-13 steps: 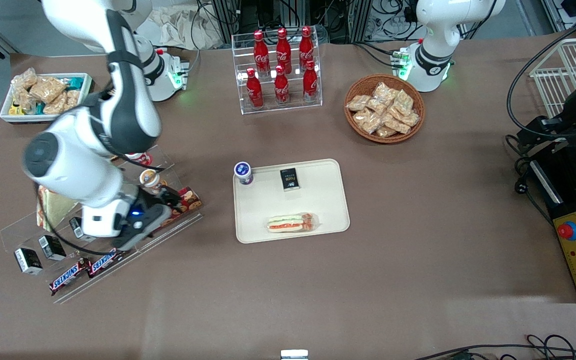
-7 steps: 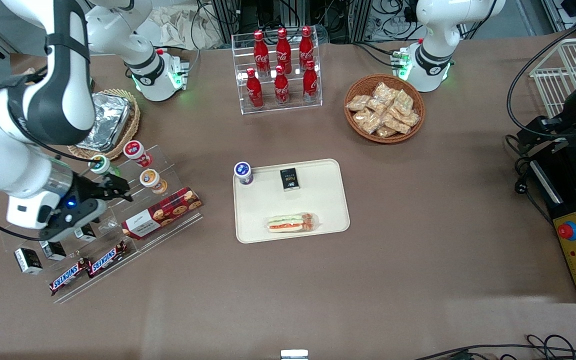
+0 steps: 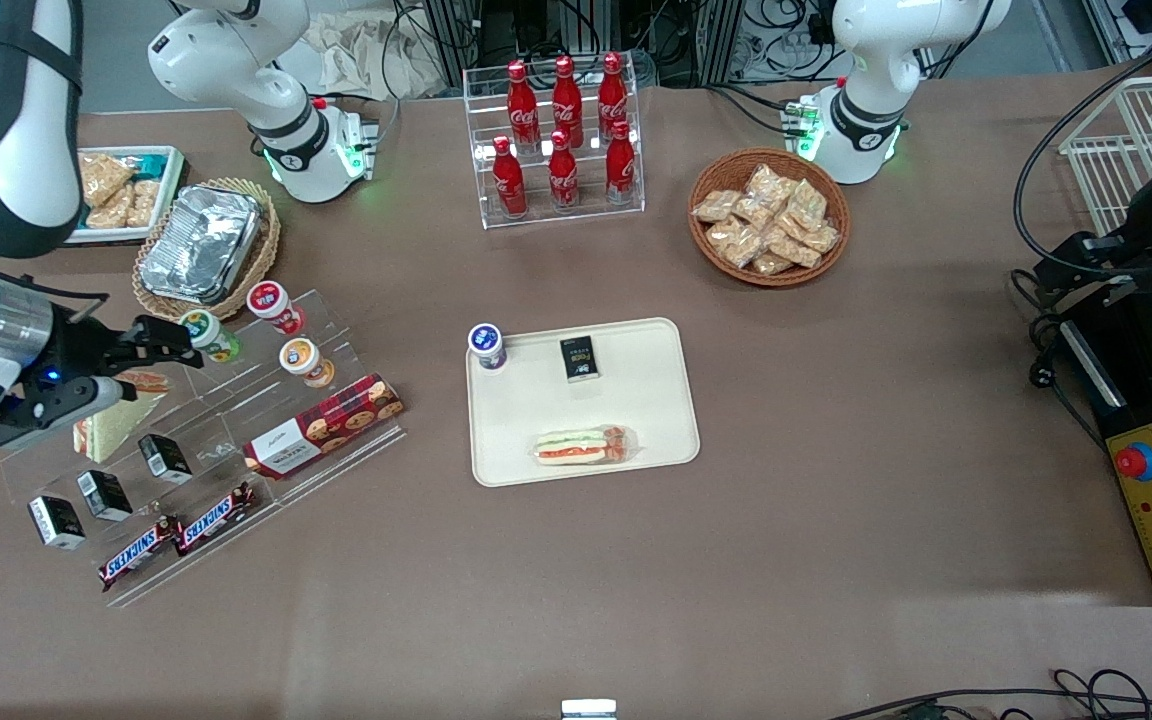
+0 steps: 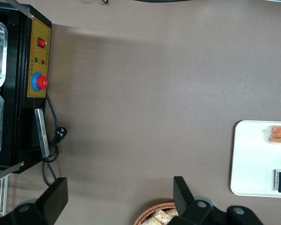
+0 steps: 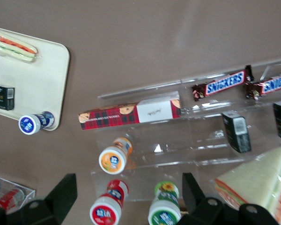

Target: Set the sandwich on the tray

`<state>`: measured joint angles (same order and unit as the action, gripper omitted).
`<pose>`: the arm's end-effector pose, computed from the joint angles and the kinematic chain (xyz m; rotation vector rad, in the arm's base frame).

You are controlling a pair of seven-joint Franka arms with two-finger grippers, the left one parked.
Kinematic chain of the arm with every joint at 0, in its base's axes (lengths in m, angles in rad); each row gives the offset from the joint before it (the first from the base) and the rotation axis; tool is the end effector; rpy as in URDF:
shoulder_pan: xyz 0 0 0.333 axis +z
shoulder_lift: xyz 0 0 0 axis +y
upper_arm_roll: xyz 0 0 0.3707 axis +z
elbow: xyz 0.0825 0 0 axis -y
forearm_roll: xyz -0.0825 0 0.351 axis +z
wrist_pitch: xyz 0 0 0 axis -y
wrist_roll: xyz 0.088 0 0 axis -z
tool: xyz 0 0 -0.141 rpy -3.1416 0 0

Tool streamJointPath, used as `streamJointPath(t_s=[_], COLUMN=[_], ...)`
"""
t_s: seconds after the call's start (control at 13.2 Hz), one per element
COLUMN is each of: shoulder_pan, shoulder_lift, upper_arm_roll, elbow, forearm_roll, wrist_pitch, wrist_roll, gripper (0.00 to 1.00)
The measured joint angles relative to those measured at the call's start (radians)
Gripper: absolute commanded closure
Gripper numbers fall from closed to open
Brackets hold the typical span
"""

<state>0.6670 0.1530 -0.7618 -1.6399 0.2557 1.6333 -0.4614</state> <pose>0.5578 0.0089 0.5596 -2.9238 -0.4949 0.1046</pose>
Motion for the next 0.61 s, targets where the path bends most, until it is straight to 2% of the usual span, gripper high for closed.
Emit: streamJointPath(t_s=[0.15, 0.38, 0.46, 0.61], shoulder_pan=[-0.167, -0.480, -0.549, -0.590], shoulder_lift=[-0.055, -0.122, -0.140, -0.164], upper_arm_roll=[0.182, 0.511, 0.591, 0.661], elbow=[-0.001, -0.008, -0.016, -0.026], forearm_roll=[-0.053, -0.102, -0.130, -0.176], wrist_pitch=[-0.035, -0.079, -0.081, -0.081], wrist_roll=[0.070, 0.173, 0.213, 0.290], gripper=[0.00, 0.00, 0.00, 0.00])
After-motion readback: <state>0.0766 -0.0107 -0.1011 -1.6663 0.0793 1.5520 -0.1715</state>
